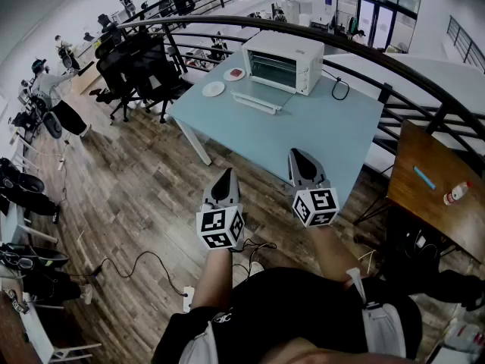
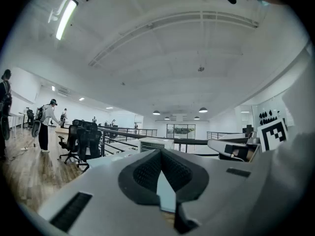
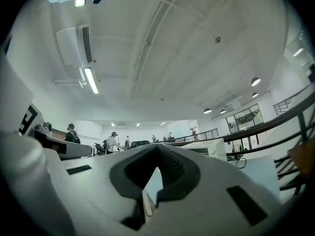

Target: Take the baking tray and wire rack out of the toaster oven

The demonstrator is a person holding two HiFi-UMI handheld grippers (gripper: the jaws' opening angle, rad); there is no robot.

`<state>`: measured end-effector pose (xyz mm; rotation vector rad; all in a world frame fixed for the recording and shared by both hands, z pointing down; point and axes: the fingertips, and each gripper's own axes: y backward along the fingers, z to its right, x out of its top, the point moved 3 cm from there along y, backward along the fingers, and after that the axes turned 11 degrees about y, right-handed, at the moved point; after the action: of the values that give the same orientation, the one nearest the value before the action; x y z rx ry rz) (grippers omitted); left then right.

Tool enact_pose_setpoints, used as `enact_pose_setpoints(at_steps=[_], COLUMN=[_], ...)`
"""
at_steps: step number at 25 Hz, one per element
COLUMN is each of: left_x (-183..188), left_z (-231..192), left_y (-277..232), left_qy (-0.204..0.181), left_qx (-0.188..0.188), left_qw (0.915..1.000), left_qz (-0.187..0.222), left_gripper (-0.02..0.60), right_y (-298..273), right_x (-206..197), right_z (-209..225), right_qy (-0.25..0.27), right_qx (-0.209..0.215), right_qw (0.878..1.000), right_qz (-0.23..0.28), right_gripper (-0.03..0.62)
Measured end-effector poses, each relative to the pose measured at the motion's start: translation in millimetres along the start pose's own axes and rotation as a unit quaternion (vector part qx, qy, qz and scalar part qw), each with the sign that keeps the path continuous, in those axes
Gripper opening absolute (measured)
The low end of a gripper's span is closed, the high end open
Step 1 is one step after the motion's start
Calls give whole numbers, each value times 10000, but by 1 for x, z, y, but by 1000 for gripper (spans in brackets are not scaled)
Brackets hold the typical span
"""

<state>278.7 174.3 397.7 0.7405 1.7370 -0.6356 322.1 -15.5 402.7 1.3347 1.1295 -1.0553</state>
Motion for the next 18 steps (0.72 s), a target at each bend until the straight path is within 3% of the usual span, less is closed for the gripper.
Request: enact_pose_setpoints(at_steps=[18], left_x=[10], left_z=[-81], left_y=[-16], left_qy=[18], left_qx=[-85], left_qw=[10000], left_qz=[-32], left_gripper=[14], right_y=[-45], right_x=[-18], right_z=[-44], right_qy=[130], right_qx=[-400], right_qw=[9991], right_qz=[-50], right_gripper=[-11])
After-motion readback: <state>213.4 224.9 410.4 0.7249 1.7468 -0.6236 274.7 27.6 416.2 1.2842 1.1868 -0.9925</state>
